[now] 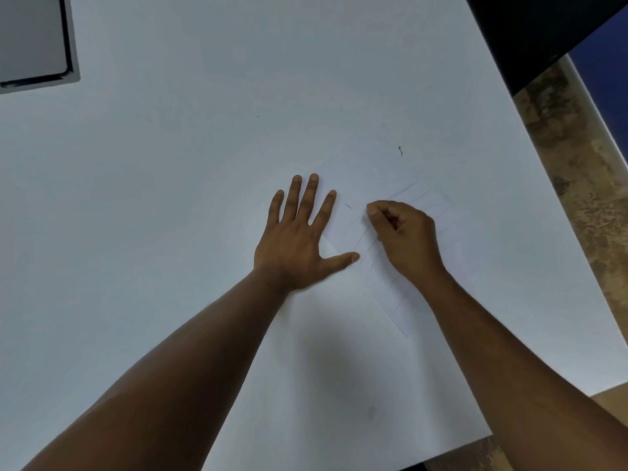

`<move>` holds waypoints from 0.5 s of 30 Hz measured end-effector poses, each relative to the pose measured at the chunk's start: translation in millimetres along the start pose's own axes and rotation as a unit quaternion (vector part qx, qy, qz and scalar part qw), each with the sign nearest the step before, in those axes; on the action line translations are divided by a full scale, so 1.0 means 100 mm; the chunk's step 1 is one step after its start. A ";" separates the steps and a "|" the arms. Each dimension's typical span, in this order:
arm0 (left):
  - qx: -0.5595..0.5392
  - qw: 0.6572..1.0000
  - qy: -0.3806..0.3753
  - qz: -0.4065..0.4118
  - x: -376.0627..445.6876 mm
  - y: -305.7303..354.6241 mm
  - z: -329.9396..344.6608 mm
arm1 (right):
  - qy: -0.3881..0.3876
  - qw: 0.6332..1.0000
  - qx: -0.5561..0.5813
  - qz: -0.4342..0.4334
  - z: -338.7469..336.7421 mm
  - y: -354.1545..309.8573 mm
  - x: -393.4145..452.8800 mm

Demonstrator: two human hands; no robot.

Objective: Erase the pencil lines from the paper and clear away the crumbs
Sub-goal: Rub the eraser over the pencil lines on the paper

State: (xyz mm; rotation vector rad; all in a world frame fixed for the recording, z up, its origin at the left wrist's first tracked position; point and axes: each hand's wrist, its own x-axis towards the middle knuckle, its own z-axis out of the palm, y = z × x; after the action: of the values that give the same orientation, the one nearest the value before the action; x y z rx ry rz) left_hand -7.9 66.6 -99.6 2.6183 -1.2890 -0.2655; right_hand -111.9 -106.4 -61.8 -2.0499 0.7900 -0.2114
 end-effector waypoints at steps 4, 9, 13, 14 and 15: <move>0.008 1.000 -0.006 0.011 0.00 0.00 -0.02 | 0.006 0.999 0.033 0.036 0.08 -0.06 -0.04; 0.025 0.999 -0.023 0.025 -0.01 0.00 -0.03 | 0.060 0.981 0.143 0.121 0.19 -0.09 -0.01; 0.033 0.999 -0.029 0.009 0.01 0.00 -0.02 | 0.072 0.966 0.193 0.158 0.21 -0.16 0.04; 0.033 0.999 -0.030 0.006 0.01 0.01 -0.03 | 0.068 0.961 0.210 0.165 0.21 -0.17 0.04; 0.031 0.999 -0.030 0.003 0.01 0.01 -0.03 | 0.060 0.957 0.227 0.168 0.21 -0.17 0.03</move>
State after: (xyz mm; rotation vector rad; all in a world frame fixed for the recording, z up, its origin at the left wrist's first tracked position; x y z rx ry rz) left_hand -7.0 65.3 -96.9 2.6767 -1.3438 -0.3116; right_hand -92.6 -86.7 -61.0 -1.4574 1.0442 -0.2966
